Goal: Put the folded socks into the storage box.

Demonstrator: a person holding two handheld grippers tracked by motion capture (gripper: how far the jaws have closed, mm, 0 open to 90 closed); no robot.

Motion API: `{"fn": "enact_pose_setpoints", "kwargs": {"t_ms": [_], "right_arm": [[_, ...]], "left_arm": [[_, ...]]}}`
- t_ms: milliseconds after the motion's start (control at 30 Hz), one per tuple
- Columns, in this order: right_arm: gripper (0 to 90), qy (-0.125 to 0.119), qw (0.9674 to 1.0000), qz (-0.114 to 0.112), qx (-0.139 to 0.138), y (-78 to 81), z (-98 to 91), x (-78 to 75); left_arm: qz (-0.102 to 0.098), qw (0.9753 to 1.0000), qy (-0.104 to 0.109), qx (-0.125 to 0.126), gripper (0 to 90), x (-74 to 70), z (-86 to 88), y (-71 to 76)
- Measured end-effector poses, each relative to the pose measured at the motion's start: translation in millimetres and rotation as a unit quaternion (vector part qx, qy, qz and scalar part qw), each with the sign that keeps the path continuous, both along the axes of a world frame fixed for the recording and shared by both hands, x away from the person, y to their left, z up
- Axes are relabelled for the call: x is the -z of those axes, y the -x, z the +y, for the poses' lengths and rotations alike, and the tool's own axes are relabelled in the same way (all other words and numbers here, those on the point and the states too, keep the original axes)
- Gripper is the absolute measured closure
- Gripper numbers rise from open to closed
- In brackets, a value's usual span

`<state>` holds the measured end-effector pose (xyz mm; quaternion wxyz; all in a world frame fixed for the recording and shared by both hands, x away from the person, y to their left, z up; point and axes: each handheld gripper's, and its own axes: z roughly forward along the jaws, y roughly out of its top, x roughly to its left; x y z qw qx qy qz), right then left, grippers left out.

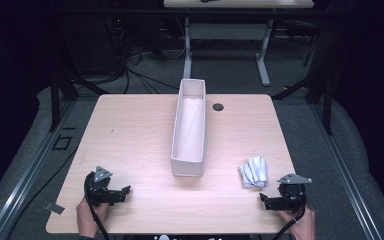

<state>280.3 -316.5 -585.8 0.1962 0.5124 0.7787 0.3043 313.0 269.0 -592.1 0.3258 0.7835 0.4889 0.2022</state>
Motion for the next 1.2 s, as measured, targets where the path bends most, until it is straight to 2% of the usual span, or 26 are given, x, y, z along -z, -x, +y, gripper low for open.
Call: {"fn": "enact_pose_setpoints", "kwargs": {"t_ms": [200,367,500,533,633,667,800,833,1033,1200], "right_arm": [[0.0,0.002,1.0,0.005,0.003,-1.0,0.6,-0.8],[3.6,-0.001,0.9999,0.013,0.01,-0.1,0.0,-4.1],[3.4,-0.012,0.9998,0.01,0.014,0.5,1.5,-6.7],[3.3,-0.009,0.9998,0.011,0.014,1.0,1.6,-9.0],[3.1,-0.026,0.9995,0.003,0.016,1.8,3.6,-13.5],[2.9,-0.023,0.9995,-0.001,0.021,2.4,5.4,-16.1],[2.9,-0.041,0.9991,-0.002,0.007,3.0,11.9,-25.1],[2.7,-0.038,0.9991,-0.008,0.014,2.5,14.5,-26.4],[1.7,-0.039,0.9992,-0.009,0.006,-2.1,28.2,-41.6],[3.0,-0.042,0.9991,-0.01,-0.003,-11.5,36.3,-46.7]], "left_arm": [[0.0,1.0,0.0,0.001,0.2,0.0,0.0,0.0],[0.0,1.0,0.0,0.0,0.2,0.0,-0.1,0.2],[0.0,1.0,0.0,0.001,0.2,0.0,-0.1,0.2],[0.0,1.0,0.0,0.0,0.2,0.0,-0.1,0.2],[0.0,1.0,0.0,0.001,0.2,0.0,-0.1,0.2],[0.0,1.0,0.0,0.001,0.2,0.0,-0.2,0.3],[-0.001,1.0,0.002,0.001,0.2,0.1,-0.4,0.3],[-0.001,1.0,0.002,0.001,0.2,0.1,-0.4,0.3],[-0.001,1.0,0.002,0.001,0.2,0.1,-0.4,0.2],[-0.001,1.0,0.002,0.001,0.2,0.1,-0.4,0.2]]}}
